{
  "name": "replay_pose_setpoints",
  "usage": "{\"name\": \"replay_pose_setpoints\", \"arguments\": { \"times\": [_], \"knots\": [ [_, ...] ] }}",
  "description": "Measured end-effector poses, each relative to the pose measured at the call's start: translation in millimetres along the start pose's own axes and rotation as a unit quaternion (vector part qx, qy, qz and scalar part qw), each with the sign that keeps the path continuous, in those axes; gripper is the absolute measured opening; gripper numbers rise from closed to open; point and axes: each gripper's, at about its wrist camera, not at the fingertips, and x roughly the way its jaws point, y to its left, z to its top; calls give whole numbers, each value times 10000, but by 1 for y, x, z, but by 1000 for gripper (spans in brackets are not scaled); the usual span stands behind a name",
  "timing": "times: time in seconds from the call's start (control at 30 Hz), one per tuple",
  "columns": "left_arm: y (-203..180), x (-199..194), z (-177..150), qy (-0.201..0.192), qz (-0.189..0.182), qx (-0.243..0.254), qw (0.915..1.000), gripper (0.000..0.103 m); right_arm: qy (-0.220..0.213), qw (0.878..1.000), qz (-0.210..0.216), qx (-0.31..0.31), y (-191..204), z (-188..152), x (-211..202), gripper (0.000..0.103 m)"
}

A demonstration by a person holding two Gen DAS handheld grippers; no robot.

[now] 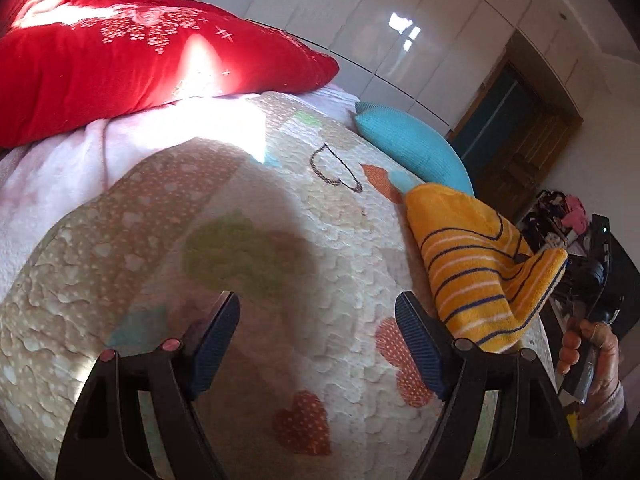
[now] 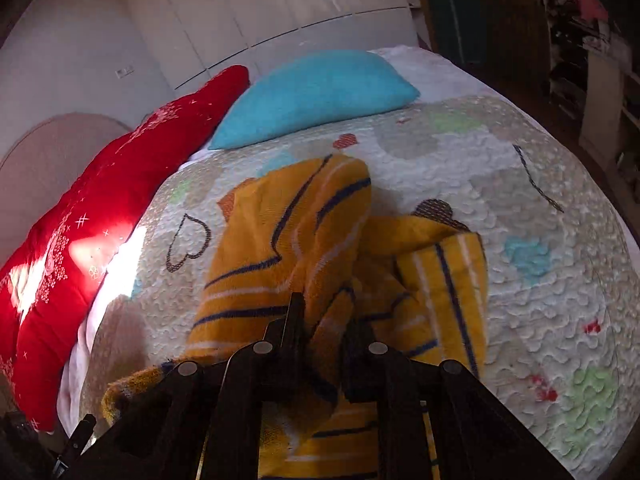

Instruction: Fold small clothes

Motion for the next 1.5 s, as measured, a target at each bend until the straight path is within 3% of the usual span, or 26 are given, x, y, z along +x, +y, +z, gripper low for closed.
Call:
{"name": "replay_pose_setpoints", "arguments": {
  "times": [0.1, 0.2, 0.37, 0.5, 0.57, 0.63, 0.7, 0.77, 0.83, 0.87, 0.9, 0.97, 1.07, 1.2, 1.37, 1.47, 1.5],
  "knots": [
    [-30, 8, -11, 251, -2, 406, 9989, 79, 144, 9980, 277, 554, -49, -12, 12, 16],
    [-58, 14, -19, 478, -76, 710, 9963, 79, 214, 9951, 537, 803, -73, -23, 18, 15],
    [-91, 12, -22, 531, -30, 1156, 9919, 79, 176, 9965, 603, 550, -82, -35, 5, 16],
    [-106, 17, -22, 646, -24, 1248, 9901, 79, 47, 9984, 437, 359, -95, -32, -18, 17],
    [-115, 22, -21, 716, -98, 1263, 9894, 79, -56, 9974, 593, 393, -100, -30, -34, 18],
    [-127, 27, -19, 736, -190, 1351, 9879, 79, -68, 9940, 979, 491, -101, -29, -48, 27],
    [-141, 29, -19, 711, -279, 1440, 9866, 79, -27, 9908, 1268, 470, -91, -32, -54, 62],
    [-154, 30, -21, 704, -400, 1475, 9857, 79, 170, 9893, 1406, 338, -74, -38, -48, 66],
    [-163, 31, -24, 730, -449, 1532, 9845, 79, 486, 9892, 1372, 182, -56, -49, -32, 65],
    [-168, 30, -26, 751, -444, 1572, 9837, 79, 612, 9885, 1381, 112, -49, -55, -23, 44],
    [-171, 31, -27, 782, -435, 1618, 9828, 79, 734, 9872, 1418, 55, -44, -61, -15, 8],
    [-177, 31, -24, 805, -437, 1699, 9812, 79, 722, 9868, 1447, 97, -47, -68, -12, 9],
    [-189, 30, -16, 724, -422, 1858, 9790, 79, 508, 9916, 1183, 107, -64, -75, -25, 7],
    [-207, 54, -6, 794, -494, 1986, 9756, 84, 565, 9949, 823, 172, -93, -88, -34, 7],
    [-215, 126, -21, 1573, -181, 2054, 9658, 84, 716, 9927, 967, -8, -98, -97, -34, 11],
    [-206, 159, -46, 2258, -52, 2013, 9531, 85, 233, 9922, 1226, 31, -97, -84, -60, 12],
    [-203, 159, -49, 2201, -76, 1966, 9554, 85, 66, 9918, 1274, 89, -98, -77, -67, 14]
  ]
}}
